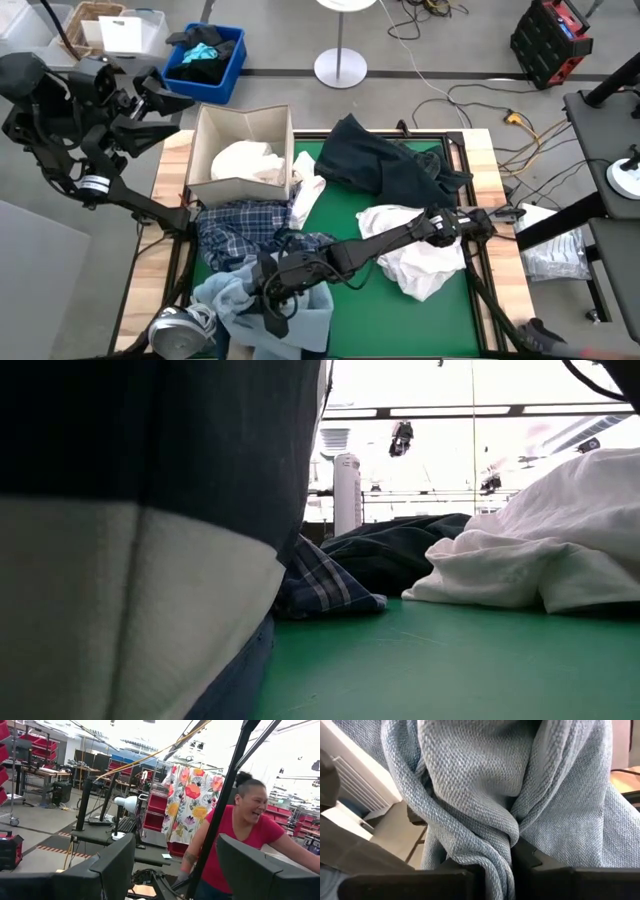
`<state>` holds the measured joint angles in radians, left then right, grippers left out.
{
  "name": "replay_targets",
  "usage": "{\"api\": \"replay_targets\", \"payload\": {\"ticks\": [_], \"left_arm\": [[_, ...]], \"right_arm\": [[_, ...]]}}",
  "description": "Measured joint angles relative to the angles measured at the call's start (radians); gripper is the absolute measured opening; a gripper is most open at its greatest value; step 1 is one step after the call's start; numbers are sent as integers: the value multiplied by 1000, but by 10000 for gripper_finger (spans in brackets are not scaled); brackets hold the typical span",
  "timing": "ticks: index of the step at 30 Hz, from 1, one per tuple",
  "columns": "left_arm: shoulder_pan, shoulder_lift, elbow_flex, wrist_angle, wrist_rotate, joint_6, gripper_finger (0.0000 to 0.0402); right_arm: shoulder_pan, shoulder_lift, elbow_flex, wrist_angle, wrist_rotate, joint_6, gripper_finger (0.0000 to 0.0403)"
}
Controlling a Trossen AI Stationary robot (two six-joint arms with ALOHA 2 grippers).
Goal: Sort clothes
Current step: Put the light blue pants into the blue laundry organizer
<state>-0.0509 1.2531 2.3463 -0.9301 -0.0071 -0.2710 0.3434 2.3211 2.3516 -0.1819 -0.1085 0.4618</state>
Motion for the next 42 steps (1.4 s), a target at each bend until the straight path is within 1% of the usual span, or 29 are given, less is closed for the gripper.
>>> {"api": "replay_targets", "payload": {"ticks": [3,6,11,17,19,25,28,32,37,40,42], "left_arm": [[0,1,0,-2,0,0,256],[0,5,0,-1,0,0,256],[0,17,0,-12,0,0,256],[0,30,0,-17,0,0,256],[0,30,0,-46,0,0,256],[0,18,0,-205,-3,-1,256],[0,16,0,-258,-5,-14,256],[0,19,0,-299,-6,-34,256],[0,17,0,-301,-7,-30,256],[0,15,0,-302,-8,-21,256],[0,14,0,-302,-8,-11,256]], "right_arm": [[-4,-1,0,0,-22,10,44],[-5,-2,0,-27,-23,18,44],[-10,-2,0,-100,-23,106,44],[-28,-2,0,-194,-23,175,44],[-30,-2,0,-215,-19,172,44],[-40,2,-1,-248,9,146,44],[-45,3,-2,-257,30,108,44],[-45,4,-3,-226,29,-25,44],[-44,12,-22,-197,29,-171,44],[-43,15,-50,-193,5,-248,44],[-48,17,-76,-190,-15,-248,44]]}}
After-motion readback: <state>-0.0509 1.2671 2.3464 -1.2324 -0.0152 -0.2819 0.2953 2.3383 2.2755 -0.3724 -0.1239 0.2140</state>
